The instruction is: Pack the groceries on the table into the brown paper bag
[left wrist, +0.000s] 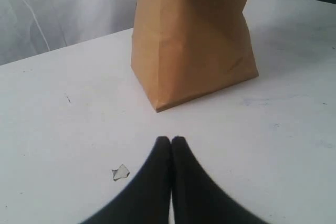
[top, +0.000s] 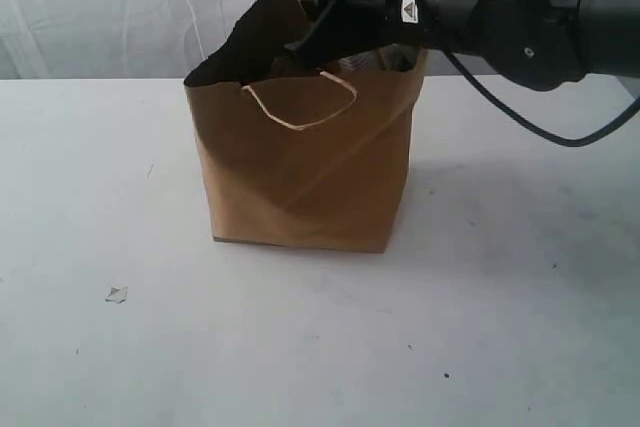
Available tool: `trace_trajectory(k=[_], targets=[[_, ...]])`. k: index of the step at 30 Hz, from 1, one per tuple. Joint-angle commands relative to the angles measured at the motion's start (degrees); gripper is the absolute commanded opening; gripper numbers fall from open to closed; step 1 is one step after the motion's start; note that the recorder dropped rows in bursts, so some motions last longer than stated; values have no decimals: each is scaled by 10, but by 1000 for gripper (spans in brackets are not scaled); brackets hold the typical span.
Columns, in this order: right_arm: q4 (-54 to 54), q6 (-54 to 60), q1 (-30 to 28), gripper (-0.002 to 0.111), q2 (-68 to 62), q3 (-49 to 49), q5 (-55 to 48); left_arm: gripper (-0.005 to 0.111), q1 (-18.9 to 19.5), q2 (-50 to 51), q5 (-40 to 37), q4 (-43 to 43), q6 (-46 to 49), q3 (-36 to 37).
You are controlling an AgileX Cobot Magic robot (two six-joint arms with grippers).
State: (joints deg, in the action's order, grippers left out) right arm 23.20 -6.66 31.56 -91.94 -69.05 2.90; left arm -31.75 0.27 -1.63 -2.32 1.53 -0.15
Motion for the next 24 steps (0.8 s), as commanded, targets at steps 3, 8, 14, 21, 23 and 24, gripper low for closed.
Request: trace_trajectory(k=[3, 8, 14, 21, 23, 24], targets=[[-21, -26, 6, 40, -6, 4, -29, 0, -3, -3, 0, -2, 0, 2], [-24, -26, 11, 59, -6, 4, -29, 0, -3, -3, 0, -2, 0, 2], [-24, -26, 11, 59, -6, 4, -42, 0, -3, -3, 0, -2, 0, 2], [-24, -26, 11, 59, -6, 4, -45, 0, -3, -3, 0, -2, 0, 2], [-24, -26, 11, 59, -6, 4, -42, 0, -3, -3, 0, -2, 0, 2], [-24, -26, 11, 59, -5, 4, -39, 0, -3, -3, 0, -2, 0, 2]])
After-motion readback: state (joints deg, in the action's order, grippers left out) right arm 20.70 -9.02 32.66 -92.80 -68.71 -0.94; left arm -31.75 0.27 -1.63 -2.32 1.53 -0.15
